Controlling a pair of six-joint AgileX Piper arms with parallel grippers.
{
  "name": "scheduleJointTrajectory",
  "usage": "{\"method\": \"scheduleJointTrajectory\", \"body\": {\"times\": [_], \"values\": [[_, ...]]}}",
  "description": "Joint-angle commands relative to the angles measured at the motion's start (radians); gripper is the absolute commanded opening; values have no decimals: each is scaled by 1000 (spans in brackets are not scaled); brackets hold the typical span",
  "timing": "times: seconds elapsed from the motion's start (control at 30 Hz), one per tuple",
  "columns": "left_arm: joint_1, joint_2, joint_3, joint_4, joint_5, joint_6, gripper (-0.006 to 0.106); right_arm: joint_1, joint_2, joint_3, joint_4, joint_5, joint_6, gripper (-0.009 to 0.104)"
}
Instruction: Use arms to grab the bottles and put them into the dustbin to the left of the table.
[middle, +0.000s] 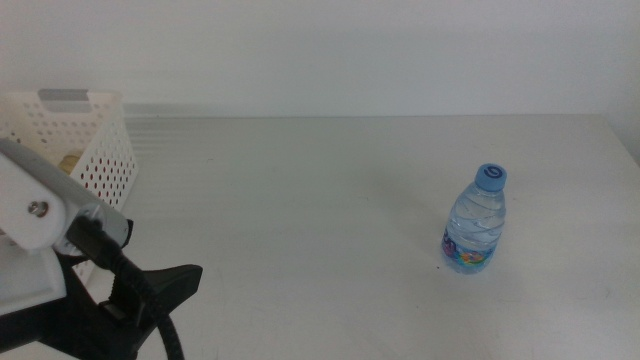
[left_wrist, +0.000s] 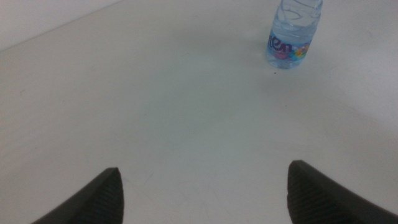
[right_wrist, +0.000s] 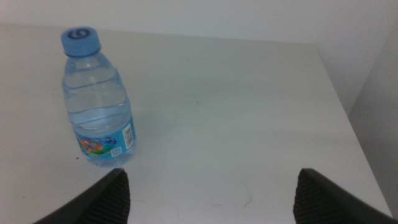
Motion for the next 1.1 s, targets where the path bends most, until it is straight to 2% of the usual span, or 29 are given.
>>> {"method": "scheduleJointTrajectory", "body": {"times": [0.0,0.2,0.33,0.5,0.77,1.07], "values": [[-7,-3,-27,-11,-74,-16,82,-5,88,-53,-30,-107,-9,86],[-7,-3,-27,-11,-74,-16,82,-4,209,-52,-39,-318,26,86],[-7,-3,-27,-11,-74,-16,82,-4,253,-50,-81,-397,37,86],[-7,-3,-27,-11,-74,-16,82,-4,295,47,-89,-586,97,86],[-7,-3,-27,-11,-74,-16,82,-4,368,172,-175,-878,127,86],[-7,-3,-27,-11,-74,-16,82,-4,524,178,-170,-1003,148,86]]}}
